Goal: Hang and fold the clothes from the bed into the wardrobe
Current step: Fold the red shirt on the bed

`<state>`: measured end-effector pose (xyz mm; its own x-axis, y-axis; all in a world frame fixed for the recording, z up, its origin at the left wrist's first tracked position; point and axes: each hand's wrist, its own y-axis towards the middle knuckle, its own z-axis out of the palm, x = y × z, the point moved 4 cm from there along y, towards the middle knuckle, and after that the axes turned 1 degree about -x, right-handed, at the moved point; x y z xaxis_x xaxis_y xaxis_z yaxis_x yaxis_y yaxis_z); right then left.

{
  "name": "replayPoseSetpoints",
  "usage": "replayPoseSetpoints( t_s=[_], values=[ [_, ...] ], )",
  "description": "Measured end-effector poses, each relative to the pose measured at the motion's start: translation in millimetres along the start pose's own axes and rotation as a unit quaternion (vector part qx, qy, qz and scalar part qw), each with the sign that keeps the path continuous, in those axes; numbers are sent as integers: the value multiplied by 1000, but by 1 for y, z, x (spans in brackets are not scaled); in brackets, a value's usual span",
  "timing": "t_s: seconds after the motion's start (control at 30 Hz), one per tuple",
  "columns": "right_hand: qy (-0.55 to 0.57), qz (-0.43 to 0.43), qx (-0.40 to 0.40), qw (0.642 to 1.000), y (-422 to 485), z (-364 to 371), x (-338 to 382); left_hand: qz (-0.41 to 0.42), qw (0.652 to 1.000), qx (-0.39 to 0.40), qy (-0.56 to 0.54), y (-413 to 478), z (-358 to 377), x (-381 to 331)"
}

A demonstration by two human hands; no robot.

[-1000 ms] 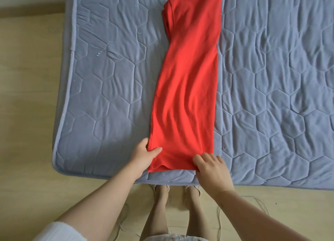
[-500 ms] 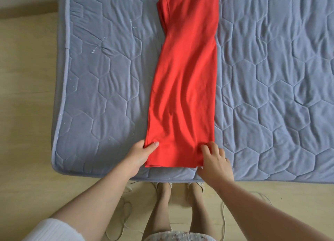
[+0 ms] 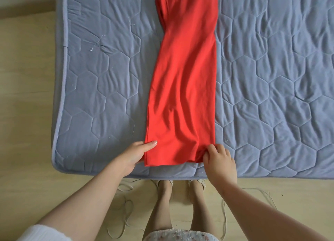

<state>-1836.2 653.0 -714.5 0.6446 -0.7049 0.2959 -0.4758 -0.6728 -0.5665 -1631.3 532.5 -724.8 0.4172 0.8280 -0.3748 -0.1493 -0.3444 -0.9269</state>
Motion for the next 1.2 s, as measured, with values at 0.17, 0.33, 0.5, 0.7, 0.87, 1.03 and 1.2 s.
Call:
replayPoseSetpoints(
  t_s=[0.17, 0.33, 0.5, 0.7, 0.87, 1.03, 1.2],
  values=[
    [86, -24, 24, 996, -13, -11, -9, -13, 996, -55, -72, 0, -9, -7],
    [195, 71, -67, 976, -21, -22, -29, 68, 983, -132, 109, -3, 0, -3],
    [243, 182, -5, 953, -17, 1, -42, 83, 955, -191, 209, -1, 5, 13],
    [363, 243, -39, 899, 8, 10, -32, 58, 967, -138, 208, 16, 6, 12],
    [321, 225, -36, 919, 20, 15, -37, 62, 985, -113, 115, 22, 7, 14],
    [460, 276, 2, 844, -10, 19, -47, 34, 986, -143, 81, -2, -2, 19],
    [519, 293, 37, 802, -37, -6, -32, 23, 992, -121, 6, -53, -2, 11]
  ],
)
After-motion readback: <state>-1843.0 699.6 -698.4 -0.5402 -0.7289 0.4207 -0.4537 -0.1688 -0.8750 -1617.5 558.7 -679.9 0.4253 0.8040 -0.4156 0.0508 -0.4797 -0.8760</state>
